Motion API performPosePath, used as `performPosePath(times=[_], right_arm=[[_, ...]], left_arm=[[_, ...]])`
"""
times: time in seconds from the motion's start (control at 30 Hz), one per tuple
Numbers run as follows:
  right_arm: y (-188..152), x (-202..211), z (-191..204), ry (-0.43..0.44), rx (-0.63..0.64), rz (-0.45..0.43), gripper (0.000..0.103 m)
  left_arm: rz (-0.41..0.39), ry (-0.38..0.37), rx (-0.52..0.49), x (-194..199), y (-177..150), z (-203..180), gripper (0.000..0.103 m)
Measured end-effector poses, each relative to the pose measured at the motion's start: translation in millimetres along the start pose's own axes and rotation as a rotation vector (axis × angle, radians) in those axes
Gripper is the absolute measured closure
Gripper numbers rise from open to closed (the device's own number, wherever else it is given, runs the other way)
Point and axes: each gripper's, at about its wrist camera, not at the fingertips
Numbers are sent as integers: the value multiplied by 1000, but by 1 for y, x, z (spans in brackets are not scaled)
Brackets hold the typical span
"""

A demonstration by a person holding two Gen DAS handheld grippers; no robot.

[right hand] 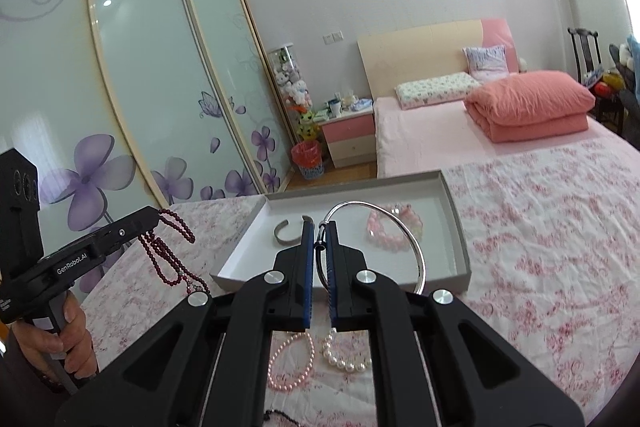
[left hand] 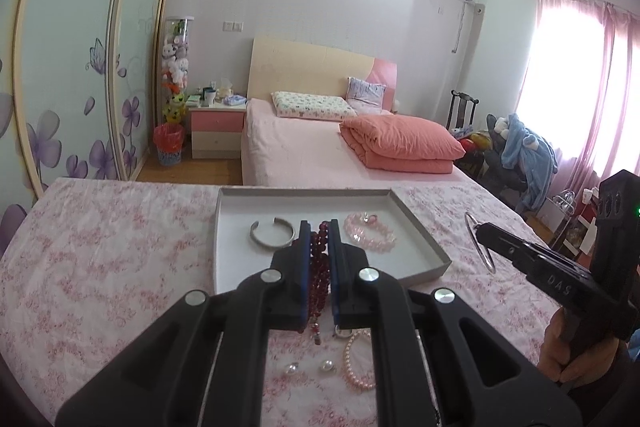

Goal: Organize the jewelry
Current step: 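Carry both pieces to the tray while the right gripper releases the hoop inside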

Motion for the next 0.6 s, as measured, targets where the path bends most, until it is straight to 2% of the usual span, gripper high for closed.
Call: performPosePath(times=[0.37, 0.6], right_arm=[[14, -12, 13, -16, 67, -52, 96], [24, -32, 8, -27, 64, -57, 96]], left_arm=[[-25, 22, -11, -18, 14, -10, 94], [-32, 50, -24, -39, 30, -11, 94]])
Point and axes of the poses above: each gripper's, at about its wrist camera, not at the fingertips, and x roughly against the way its jaws point, z to its left, y to its top, and after that the axes turned 6 degrees about x, right-handed
